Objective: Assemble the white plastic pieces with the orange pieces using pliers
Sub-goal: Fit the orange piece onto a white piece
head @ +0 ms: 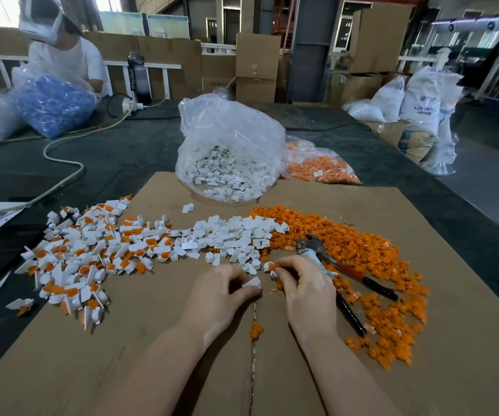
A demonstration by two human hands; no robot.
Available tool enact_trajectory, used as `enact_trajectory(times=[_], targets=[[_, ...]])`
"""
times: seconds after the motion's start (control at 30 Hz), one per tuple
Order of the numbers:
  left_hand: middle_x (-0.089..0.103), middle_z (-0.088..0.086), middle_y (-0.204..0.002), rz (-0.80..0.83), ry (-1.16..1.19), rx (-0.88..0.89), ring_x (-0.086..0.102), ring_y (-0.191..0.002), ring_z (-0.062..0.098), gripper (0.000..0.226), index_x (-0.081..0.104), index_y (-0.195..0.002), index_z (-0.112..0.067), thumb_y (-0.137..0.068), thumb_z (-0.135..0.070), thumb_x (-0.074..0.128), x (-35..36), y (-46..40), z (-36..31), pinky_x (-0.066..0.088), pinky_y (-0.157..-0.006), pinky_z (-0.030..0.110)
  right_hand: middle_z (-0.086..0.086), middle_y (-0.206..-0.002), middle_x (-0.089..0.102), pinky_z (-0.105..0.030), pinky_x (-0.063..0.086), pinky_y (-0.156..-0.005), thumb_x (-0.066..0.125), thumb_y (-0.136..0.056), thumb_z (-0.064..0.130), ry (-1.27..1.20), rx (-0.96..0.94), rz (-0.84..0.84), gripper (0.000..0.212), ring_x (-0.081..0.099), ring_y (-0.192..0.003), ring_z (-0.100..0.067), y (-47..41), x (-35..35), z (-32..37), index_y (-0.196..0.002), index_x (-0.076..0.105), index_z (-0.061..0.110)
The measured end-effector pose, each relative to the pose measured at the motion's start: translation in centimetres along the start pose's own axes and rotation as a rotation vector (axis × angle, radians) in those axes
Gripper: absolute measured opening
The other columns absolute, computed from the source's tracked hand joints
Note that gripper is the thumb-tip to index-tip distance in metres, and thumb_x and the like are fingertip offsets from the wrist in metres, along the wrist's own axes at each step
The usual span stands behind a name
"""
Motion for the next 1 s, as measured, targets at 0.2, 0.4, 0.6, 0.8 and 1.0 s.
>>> enact_trajectory(times=[0.2, 0.4, 0.6, 0.8, 1.0], targets=[[0.063, -0.009, -0.072, -0.089, 0.264, -0.117, 0.056, -0.072, 0.008, 0.01, 0.068, -0.077, -0.023, -0.083, -0.03, 0.068, 0.09, -0.75, -0.63, 0.036, -0.061, 0.019, 0.009, -0.079, 0.063, -0.009, 0.042, -0.066, 0.066, -0.085, 0.018, -0.02, -0.009, 0.017, 0.005, 0.056, -0.074, -0.002, 0.13, 0.01, 0.1, -0.088, 0.068, 0.015], [0.058, 0.002, -0.072, -0.11, 0.405, -0.115, 0.052, -0.066, 0.007, 0.012, 0.066, -0.094, -0.018, -0.084, -0.013, 0.067, -0.07, -0.61, -0.6, 0.038, -0.059, 0.005, 0.014, -0.072, 0.057, -0.009, 0.039, -0.06, 0.066, -0.086, 0.024, 0.011, -0.045, 0.053, 0.008, 0.052, -0.069, 0.001, 0.04, 0.29, 0.12, -0.081, 0.065, 0.018], [0.059, -0.003, -0.076, -0.045, 0.379, -0.083, 0.052, -0.07, 0.003, 0.014, 0.062, -0.092, -0.025, -0.088, -0.011, 0.061, 0.03, -0.16, -0.66, 0.037, -0.06, 0.002, 0.012, -0.064, 0.051, -0.019, 0.034, -0.054, 0.064, -0.087, 0.027, 0.084, -0.075, 0.113, 0.018, 0.047, -0.061, -0.006, 0.12, 0.72, 0.15, -0.074, 0.059, 0.016], [0.064, 0.003, -0.078, -0.074, 0.425, -0.115, 0.058, -0.073, 0.009, 0.013, 0.061, -0.089, -0.023, -0.087, -0.011, 0.062, 0.14, -0.13, -0.47, 0.04, -0.059, 0.004, 0.007, -0.06, 0.048, -0.024, 0.036, -0.053, 0.066, -0.085, 0.02, 0.062, -0.127, 0.144, 0.023, 0.045, -0.058, -0.011, 0.34, 0.66, 0.65, -0.067, 0.056, 0.011], [0.066, 0.006, -0.082, -0.029, 0.388, -0.087, 0.061, -0.078, 0.017, 0.008, 0.065, -0.092, -0.015, -0.086, -0.01, 0.064, 0.53, 0.02, -0.46, 0.043, -0.065, 0.014, 0.009, -0.06, 0.044, -0.024, 0.033, -0.055, 0.064, -0.084, 0.018, 0.106, -0.116, 0.187, 0.026, 0.045, -0.061, -0.012, 0.36, 0.93, 0.54, -0.064, 0.048, 0.016]])
Point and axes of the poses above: each hand's wrist, its own y-axis away from the middle knuckle, its own x-axis out of the palm, z = x × y, the point moved 4 cm from there along -y, towards the middle knuckle
